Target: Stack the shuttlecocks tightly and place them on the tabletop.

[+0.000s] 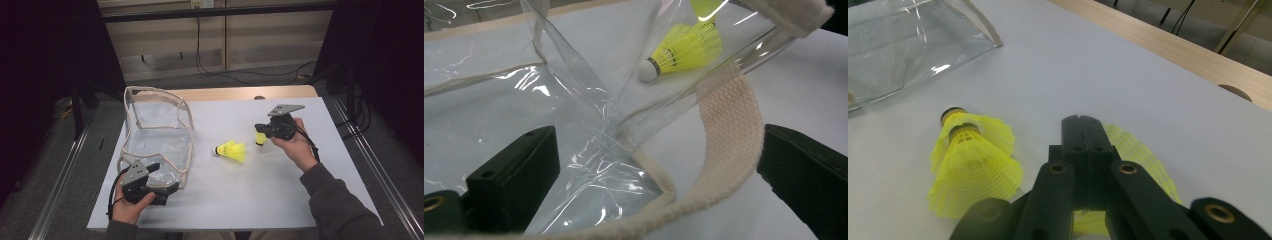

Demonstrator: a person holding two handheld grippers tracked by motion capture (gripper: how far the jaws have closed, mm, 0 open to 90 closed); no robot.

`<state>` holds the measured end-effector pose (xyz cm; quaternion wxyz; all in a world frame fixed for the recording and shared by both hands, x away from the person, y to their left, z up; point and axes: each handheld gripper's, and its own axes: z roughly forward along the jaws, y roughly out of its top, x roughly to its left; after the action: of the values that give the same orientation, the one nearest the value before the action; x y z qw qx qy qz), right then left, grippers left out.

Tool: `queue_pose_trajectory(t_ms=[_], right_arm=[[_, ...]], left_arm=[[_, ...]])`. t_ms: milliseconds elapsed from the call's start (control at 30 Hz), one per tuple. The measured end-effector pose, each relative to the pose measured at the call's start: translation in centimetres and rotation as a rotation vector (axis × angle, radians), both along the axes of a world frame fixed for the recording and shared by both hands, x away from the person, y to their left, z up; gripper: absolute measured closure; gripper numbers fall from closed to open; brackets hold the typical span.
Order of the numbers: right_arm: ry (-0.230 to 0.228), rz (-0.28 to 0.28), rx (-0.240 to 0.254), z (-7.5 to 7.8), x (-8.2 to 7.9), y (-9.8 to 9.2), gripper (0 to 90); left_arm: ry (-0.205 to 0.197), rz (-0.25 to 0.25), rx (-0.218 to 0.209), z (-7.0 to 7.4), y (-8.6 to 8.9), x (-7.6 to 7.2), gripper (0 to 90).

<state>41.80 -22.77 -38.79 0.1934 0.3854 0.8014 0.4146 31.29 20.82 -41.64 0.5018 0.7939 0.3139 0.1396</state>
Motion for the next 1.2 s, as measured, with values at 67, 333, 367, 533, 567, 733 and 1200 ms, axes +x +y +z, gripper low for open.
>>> queue_pose_trajectory(t_ms=[67, 333, 367, 533, 567, 733, 1200], right_arm=[[-0.001, 0.000, 0.005, -0.1, -0.4, -0.2, 90.0], [-0.006, 0.005, 0.014, -0.1, -1.8, -0.5, 90.0], [-0.005, 0.007, 0.019, -0.1, -1.9, -0.5, 90.0], [0.003, 0.014, 0.037, -0.6, -2.6, -0.2, 90.0], [0.004, 0.015, 0.038, -0.8, -2.7, -0.2, 90.0], [0.017, 0.011, 0.058, -1.4, -3.0, -0.5, 90.0], [0.021, -0.004, 0.113, -1.8, -4.1, -2.1, 89.1]], left_arm=[[0.002, 0.001, 0.004, 0.0, 0.0, 0.0, 3.4], [0.001, 0.004, 0.000, 0.0, -0.1, 0.0, 3.1], [0.001, 0.003, 0.000, 0.0, -0.1, 0.0, 3.1], [0.001, 0.002, 0.000, -0.1, -0.1, 0.0, 3.1], [0.001, 0.002, -0.001, -0.1, -0.1, 0.0, 3.1], [0.001, 0.002, -0.001, -0.1, -0.1, 0.0, 3.1], [-0.001, 0.004, 0.001, -0.1, -0.1, 0.0, 3.1]])
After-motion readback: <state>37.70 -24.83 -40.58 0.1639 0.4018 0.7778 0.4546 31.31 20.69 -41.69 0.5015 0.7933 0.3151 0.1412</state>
